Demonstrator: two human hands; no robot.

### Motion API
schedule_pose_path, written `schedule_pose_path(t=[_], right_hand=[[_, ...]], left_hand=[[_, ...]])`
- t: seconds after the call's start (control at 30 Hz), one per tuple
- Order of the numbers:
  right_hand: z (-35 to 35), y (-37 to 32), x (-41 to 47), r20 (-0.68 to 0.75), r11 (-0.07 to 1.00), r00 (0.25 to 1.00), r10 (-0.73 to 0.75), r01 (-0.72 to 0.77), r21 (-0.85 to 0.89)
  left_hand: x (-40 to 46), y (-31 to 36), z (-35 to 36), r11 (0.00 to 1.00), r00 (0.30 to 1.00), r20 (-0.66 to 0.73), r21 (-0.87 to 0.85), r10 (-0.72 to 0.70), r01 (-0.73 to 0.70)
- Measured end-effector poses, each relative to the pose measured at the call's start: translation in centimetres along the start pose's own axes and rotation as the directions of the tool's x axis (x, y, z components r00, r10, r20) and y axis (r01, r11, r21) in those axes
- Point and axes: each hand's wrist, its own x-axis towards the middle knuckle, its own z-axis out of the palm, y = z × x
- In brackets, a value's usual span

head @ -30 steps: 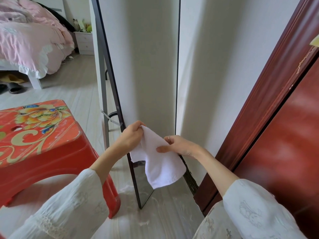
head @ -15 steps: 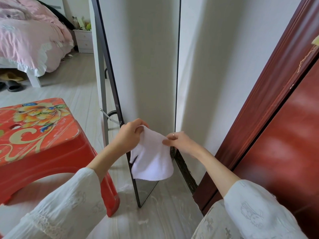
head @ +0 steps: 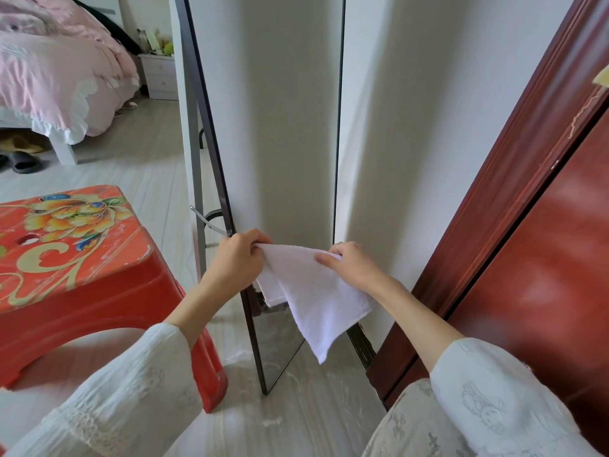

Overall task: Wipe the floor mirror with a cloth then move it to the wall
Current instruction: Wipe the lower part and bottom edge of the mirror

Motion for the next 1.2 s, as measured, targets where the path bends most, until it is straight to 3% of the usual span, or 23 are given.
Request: schedule_pose_path(t=[0.03,0.1,0.17,0.2,0.27,0.33,0.43,0.6,0.73,0.83,0.93,1.0,1.1,1.13,1.2], right_hand=[[0.4,0.1,0.1,-0.006,0.998,0.998,0.059,-0.059,0.024],[1.1,-0.1,0.2,0.062,0.943,0.972,0.226,-0.235,0.237],[1.5,-0.5,0.2,0.218,0.751,0.92,0.327,-0.393,0.531],[1.4,-0.8,0.1,0.272,0.66,0.909,0.317,-0.417,0.625],[1.0,-1.2,-0.1,0.282,0.614,0.928,0.242,-0.372,0.696],[0.6,-1.4,-0.5,0.244,0.661,0.957,0.159,-0.287,0.693],[-0.1,-1.6,-1.2,0.251,0.709,0.967,0.037,-0.202,0.675],[-0.3,-2.3,-1.1,0.197,0.797,0.978,-0.069,-0.064,0.601],[-0.1,-2.6,-1.5,0.112,0.84,0.989,-0.092,0.017,0.542],[0.7,-2.3,-2.2,0.097,0.821,0.991,-0.092,0.02,0.571],[2.0,-1.9,-2.9,0.138,0.736,0.989,-0.06,-0.049,0.675],[3.0,-1.8,-3.2,0.127,0.749,0.99,-0.06,-0.039,0.661],[4.2,-1.5,-3.2,0.1,0.8,0.993,-0.067,-0.007,0.6],[4.4,-1.4,-3.1,0.097,0.803,0.994,-0.053,-0.015,0.596],[4.3,-1.0,-3.0,0.107,0.763,0.994,-0.008,-0.063,0.643]], left_hand=[[-0.3,0.3,0.1,1.0,1.0,0.012,-0.009,0.005,-0.005],[-1.0,1.0,0.5,0.998,0.996,0.077,-0.045,0.041,-0.038],[-1.7,1.4,0.8,0.993,0.96,0.264,-0.102,0.09,-0.065],[-2.0,1.4,0.9,0.989,0.919,0.379,-0.133,0.109,-0.063],[-2.2,1.2,1.1,0.98,0.852,0.504,-0.191,0.141,-0.05],[-1.9,0.9,1.3,0.967,0.9,0.412,-0.252,0.141,-0.037],[-1.1,0.3,1.5,0.975,0.986,0.128,-0.212,0.103,-0.074],[-0.8,0.3,2.0,0.992,0.932,0.361,-0.123,0.04,0.005],[-0.9,0.3,2.7,0.997,0.974,0.211,0.014,-0.082,0.081],[-0.9,0.1,2.9,0.981,0.979,0.115,-0.081,-0.168,0.177],[-1.0,0.0,3.1,0.891,0.927,0.188,-0.269,-0.325,0.367],[-1.3,-0.2,3.2,0.715,0.856,0.34,-0.473,-0.391,0.514],[-1.7,-0.5,3.2,0.489,0.814,0.535,-0.66,-0.227,0.57],[-1.9,-0.5,3.2,0.472,0.812,0.562,-0.679,-0.16,0.562],[-2.1,-0.3,3.0,0.538,0.821,0.567,-0.673,-0.064,0.507]])
